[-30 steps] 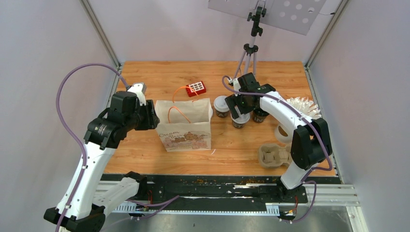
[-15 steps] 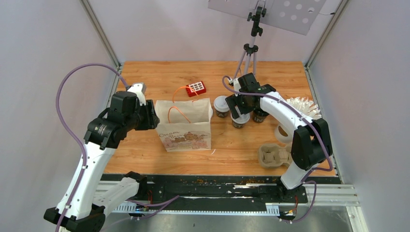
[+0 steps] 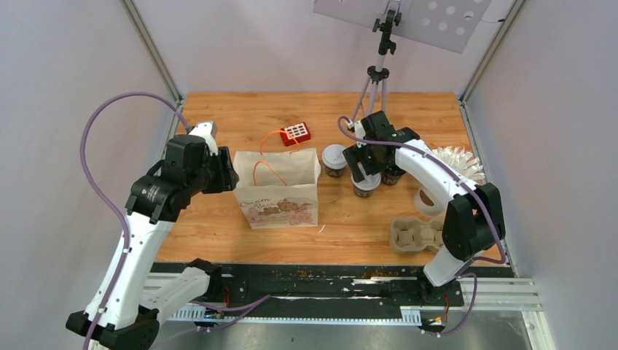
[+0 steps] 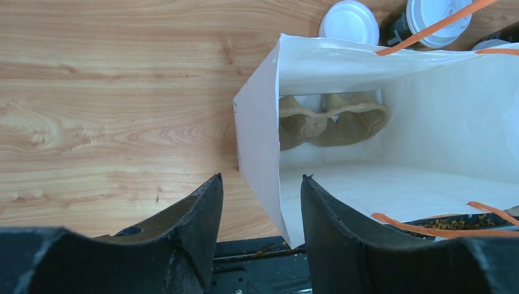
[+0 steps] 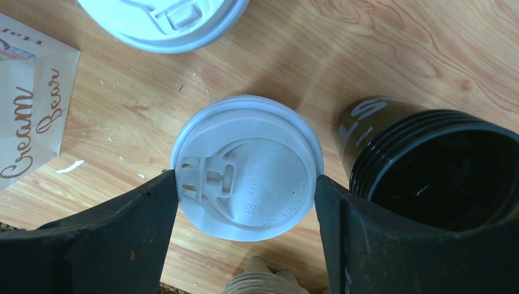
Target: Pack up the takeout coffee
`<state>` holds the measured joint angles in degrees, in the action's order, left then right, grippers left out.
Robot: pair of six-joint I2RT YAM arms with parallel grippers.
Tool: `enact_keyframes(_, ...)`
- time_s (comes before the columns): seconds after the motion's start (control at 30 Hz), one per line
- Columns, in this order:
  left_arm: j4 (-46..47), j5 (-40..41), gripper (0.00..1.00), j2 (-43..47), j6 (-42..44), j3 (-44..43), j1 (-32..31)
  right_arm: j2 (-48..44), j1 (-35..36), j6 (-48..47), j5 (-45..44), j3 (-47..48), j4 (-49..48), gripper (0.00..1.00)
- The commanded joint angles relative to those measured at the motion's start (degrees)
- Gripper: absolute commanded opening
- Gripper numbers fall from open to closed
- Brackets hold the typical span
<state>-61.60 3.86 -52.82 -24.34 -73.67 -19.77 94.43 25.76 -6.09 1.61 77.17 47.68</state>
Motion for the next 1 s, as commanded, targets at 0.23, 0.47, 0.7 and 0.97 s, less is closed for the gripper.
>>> enact_keyframes(0.23,2.46,2.21,0.58,-0.44,1.30,-2.76,0.26,-9.31,0.79,3.29,-0.05,6.09,9.09,0.78)
enact_keyframes(0.47,6.22,0.39,0.56,-2.58,2.28,-3.03,0.26,-16.23,3.45,5.73,0.57,14.15,13.90,0.75)
enact_keyframes(0.7,9.30,-1.04,0.40,-3.82,4.97,-2.81,0.26,-21.10,9.44,10.61,2.79,21.57,11.39,0.74)
enact_keyframes(0.97,15.50,-9.27,0.05,-1.58,4.52,0.87,0.26,-25.11,17.80,16.32,4.74,23.26,-1.20,0.74)
